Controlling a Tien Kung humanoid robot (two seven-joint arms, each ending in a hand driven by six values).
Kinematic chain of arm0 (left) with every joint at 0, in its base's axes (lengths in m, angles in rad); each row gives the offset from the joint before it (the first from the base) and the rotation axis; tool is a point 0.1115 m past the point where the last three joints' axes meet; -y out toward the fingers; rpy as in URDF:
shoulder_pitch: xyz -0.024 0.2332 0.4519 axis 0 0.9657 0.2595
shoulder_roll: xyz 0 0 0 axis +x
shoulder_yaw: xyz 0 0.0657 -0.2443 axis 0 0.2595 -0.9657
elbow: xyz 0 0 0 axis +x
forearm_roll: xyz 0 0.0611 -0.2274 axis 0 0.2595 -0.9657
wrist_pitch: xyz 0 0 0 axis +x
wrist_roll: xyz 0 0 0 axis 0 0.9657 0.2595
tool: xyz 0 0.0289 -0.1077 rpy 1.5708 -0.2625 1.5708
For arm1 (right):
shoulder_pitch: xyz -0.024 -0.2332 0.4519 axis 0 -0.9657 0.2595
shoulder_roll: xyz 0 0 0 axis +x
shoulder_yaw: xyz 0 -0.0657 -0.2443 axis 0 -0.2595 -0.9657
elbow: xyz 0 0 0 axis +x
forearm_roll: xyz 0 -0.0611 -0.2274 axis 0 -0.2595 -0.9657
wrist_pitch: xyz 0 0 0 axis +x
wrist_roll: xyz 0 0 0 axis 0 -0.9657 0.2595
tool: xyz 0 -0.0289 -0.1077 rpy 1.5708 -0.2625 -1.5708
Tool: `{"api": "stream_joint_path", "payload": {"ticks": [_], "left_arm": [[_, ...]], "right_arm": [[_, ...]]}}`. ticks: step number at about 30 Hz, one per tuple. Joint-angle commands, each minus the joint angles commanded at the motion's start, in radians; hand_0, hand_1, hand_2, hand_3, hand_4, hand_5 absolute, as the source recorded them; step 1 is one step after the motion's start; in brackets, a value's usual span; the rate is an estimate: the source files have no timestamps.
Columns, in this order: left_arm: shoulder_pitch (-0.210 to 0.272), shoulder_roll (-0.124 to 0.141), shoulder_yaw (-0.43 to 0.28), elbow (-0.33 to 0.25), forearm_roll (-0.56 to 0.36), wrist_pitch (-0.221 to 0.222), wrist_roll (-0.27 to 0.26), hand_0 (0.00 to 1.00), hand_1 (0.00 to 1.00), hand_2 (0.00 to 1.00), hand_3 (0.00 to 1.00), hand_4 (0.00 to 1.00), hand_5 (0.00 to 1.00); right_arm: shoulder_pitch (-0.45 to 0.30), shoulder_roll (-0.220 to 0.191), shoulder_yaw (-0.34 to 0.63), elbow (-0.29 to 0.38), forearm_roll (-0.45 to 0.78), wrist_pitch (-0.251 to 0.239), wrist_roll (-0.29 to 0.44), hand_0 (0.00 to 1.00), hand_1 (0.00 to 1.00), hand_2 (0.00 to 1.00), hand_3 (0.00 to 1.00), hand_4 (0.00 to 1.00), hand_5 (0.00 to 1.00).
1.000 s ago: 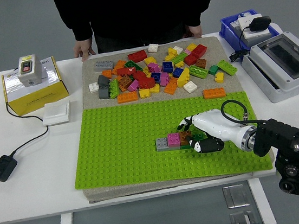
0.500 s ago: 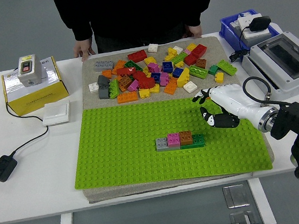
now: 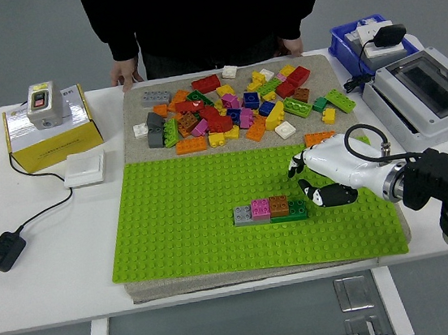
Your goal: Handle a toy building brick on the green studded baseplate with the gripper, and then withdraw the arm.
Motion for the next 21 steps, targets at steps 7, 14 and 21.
{"api": "stream_joint_path", "payload": {"ticks": [7, 14, 21], "left_arm": [[-0.002, -0.001, 0.0, 0.0, 0.002, -0.001, 0.001, 0.635, 0.596, 0.553, 0.597, 0.156, 0.59], [-0.003, 0.0, -0.001, 0.0, 0.003, -0.001, 0.0, 0.634, 0.596, 0.552, 0.597, 0.157, 0.591], [-0.002, 0.0, 0.001, 0.0, 0.001, -0.002, -0.001, 0.634, 0.595, 0.552, 0.597, 0.157, 0.592]], "right_arm": [[0.041, 0.032, -0.052, 0.0, 0.008, -0.012, 0.016, 0.085, 0.135, 0.689, 0.665, 0.002, 0.22], [0.056, 0.057, -0.09, -0.008, 0.009, -0.02, 0.024, 0.088, 0.134, 0.68, 0.652, 0.002, 0.148], [0.047, 0.07, -0.097, -0.045, 0.026, -0.027, 0.039, 0.087, 0.135, 0.682, 0.65, 0.002, 0.15]]}}
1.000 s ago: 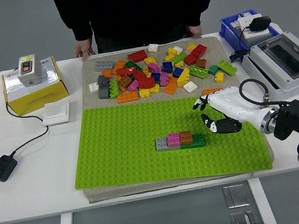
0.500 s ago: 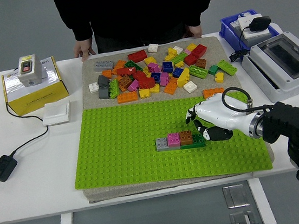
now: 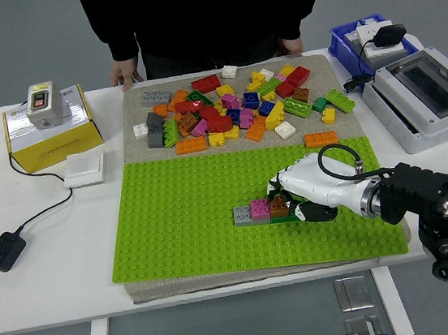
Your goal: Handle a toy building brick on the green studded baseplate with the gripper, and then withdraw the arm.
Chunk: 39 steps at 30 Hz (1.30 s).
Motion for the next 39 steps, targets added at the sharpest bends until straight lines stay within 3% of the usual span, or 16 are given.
{"api": "stream_joint_path", "payload": {"ticks": [13, 39], "left_arm": [[0.002, -0.001, 0.003, 0.0, -0.004, -0.002, -0.002, 0.634, 0.595, 0.552, 0.598, 0.157, 0.593], [0.004, 0.0, 0.008, 0.0, -0.009, 0.001, -0.012, 0.634, 0.595, 0.548, 0.598, 0.158, 0.595]], "right_arm": [[-0.024, 0.013, 0.008, -0.052, 0.019, -0.014, 0.025, 0.087, 0.134, 0.681, 0.65, 0.002, 0.167], [-0.04, 0.029, -0.032, -0.054, 0.021, -0.02, 0.028, 0.088, 0.134, 0.686, 0.66, 0.002, 0.159]]}}
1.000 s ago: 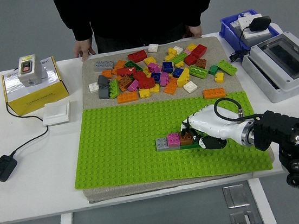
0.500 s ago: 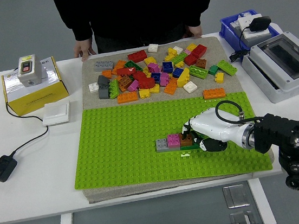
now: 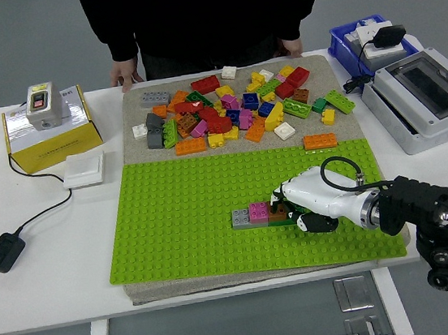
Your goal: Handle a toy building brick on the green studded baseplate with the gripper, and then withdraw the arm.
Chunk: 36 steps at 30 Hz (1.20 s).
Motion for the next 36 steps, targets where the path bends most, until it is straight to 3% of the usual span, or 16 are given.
{"api": "stream_joint_path", "payload": {"ticks": [11, 18, 26, 31, 32, 36], "left_arm": [[0.004, -0.002, 0.0, 0.0, -0.001, 0.003, -0.002, 0.634, 0.595, 0.548, 0.598, 0.159, 0.595], [0.004, -0.002, 0.002, 0.0, -0.004, 0.007, -0.007, 0.634, 0.595, 0.548, 0.598, 0.159, 0.595], [0.005, -0.002, 0.001, 0.0, 0.0, 0.0, 0.005, 0.634, 0.595, 0.548, 0.595, 0.162, 0.594], [0.007, -0.005, 0.0, 0.0, -0.002, -0.001, 0.007, 0.634, 0.595, 0.548, 0.595, 0.162, 0.594], [0.007, -0.006, 0.0, 0.0, -0.003, -0.001, 0.007, 0.633, 0.595, 0.548, 0.596, 0.163, 0.593], [0.009, -0.009, 0.001, 0.0, -0.005, 0.0, 0.006, 0.633, 0.595, 0.548, 0.596, 0.163, 0.593]], "right_arm": [[-0.007, -0.009, 0.017, 0.002, 0.004, -0.035, 0.023, 0.086, 0.134, 0.685, 0.66, 0.002, 0.181], [-0.027, -0.049, 0.1, 0.038, 0.042, -0.087, 0.07, 0.086, 0.133, 0.683, 0.658, 0.002, 0.182], [-0.138, -0.087, 0.271, 0.057, 0.145, -0.131, 0.114, 0.084, 0.131, 0.688, 0.664, 0.002, 0.183], [-0.243, -0.054, 0.429, 0.015, 0.253, -0.187, 0.18, 0.084, 0.131, 0.688, 0.664, 0.002, 0.183], [-0.26, -0.046, 0.457, 0.009, 0.272, -0.192, 0.188, 0.134, 0.221, 0.713, 0.694, 0.026, 0.288], [-0.317, -0.012, 0.568, -0.021, 0.346, -0.215, 0.226, 0.134, 0.221, 0.713, 0.694, 0.026, 0.288]]}}
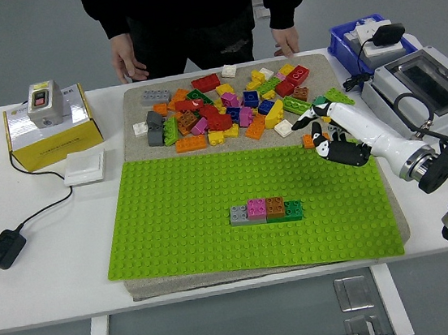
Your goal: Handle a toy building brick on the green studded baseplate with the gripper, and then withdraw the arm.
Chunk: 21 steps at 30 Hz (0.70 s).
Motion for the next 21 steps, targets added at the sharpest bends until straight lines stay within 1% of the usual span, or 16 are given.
{"api": "stream_joint_path", "payload": {"ticks": [1, 2, 7, 8, 13, 14, 16, 19, 20, 21], "left_arm": [[0.0, -0.001, 0.0, 0.0, -0.001, 0.0, 0.0, 0.633, 0.595, 0.548, 0.596, 0.163, 0.593], [0.0, -0.001, 0.0, 0.0, -0.001, 0.0, 0.0, 0.633, 0.595, 0.548, 0.595, 0.162, 0.593], [0.002, -0.003, 0.001, 0.0, -0.005, 0.0, 0.0, 0.633, 0.595, 0.548, 0.595, 0.162, 0.593], [0.003, -0.004, 0.001, 0.0, -0.005, -0.001, 0.0, 0.633, 0.595, 0.547, 0.595, 0.163, 0.592], [0.004, -0.005, 0.002, 0.0, -0.007, -0.001, 0.001, 0.633, 0.595, 0.547, 0.595, 0.163, 0.592], [0.004, -0.005, 0.002, 0.0, -0.008, -0.002, 0.001, 0.632, 0.595, 0.547, 0.595, 0.163, 0.591], [0.003, -0.005, 0.003, 0.0, -0.008, -0.002, 0.0, 0.632, 0.595, 0.547, 0.595, 0.163, 0.591], [0.003, -0.004, 0.003, 0.0, -0.007, -0.002, 0.0, 0.632, 0.595, 0.547, 0.595, 0.163, 0.591], [0.004, -0.004, 0.003, 0.0, -0.007, -0.003, 0.001, 0.632, 0.595, 0.547, 0.595, 0.163, 0.591], [0.004, -0.003, 0.003, 0.0, -0.007, -0.003, 0.001, 0.632, 0.595, 0.547, 0.595, 0.163, 0.591]], "right_arm": [[-0.01, 0.007, 0.029, -0.005, 0.012, -0.004, 0.006, 0.134, 0.221, 0.713, 0.694, 0.026, 0.288], [-0.02, 0.014, 0.053, -0.01, 0.023, -0.008, 0.015, 0.271, 0.465, 0.713, 0.69, 0.188, 0.344], [-0.062, 0.047, 0.165, -0.024, 0.069, -0.029, 0.052, 0.271, 0.465, 0.713, 0.69, 0.188, 0.344], [-0.071, 0.056, 0.189, -0.028, 0.083, -0.033, 0.063, 0.364, 0.587, 0.711, 0.689, 0.217, 0.362], [-0.104, 0.099, 0.288, -0.046, 0.161, -0.047, 0.125, 0.364, 0.587, 0.711, 0.689, 0.217, 0.362], [-0.11, 0.107, 0.31, -0.049, 0.179, -0.047, 0.137, 0.463, 0.632, 0.711, 0.684, 0.238, 0.382], [-0.121, 0.121, 0.357, -0.057, 0.219, -0.043, 0.162, 0.463, 0.632, 0.711, 0.684, 0.238, 0.382], [-0.134, 0.131, 0.421, -0.066, 0.271, -0.038, 0.191, 0.463, 0.632, 0.711, 0.684, 0.238, 0.382], [-0.14, 0.133, 0.446, -0.07, 0.291, -0.033, 0.202, 0.6, 0.666, 0.715, 0.685, 0.271, 0.395], [-0.144, 0.134, 0.465, -0.073, 0.305, -0.031, 0.21, 0.6, 0.666, 0.715, 0.685, 0.271, 0.395]]}}
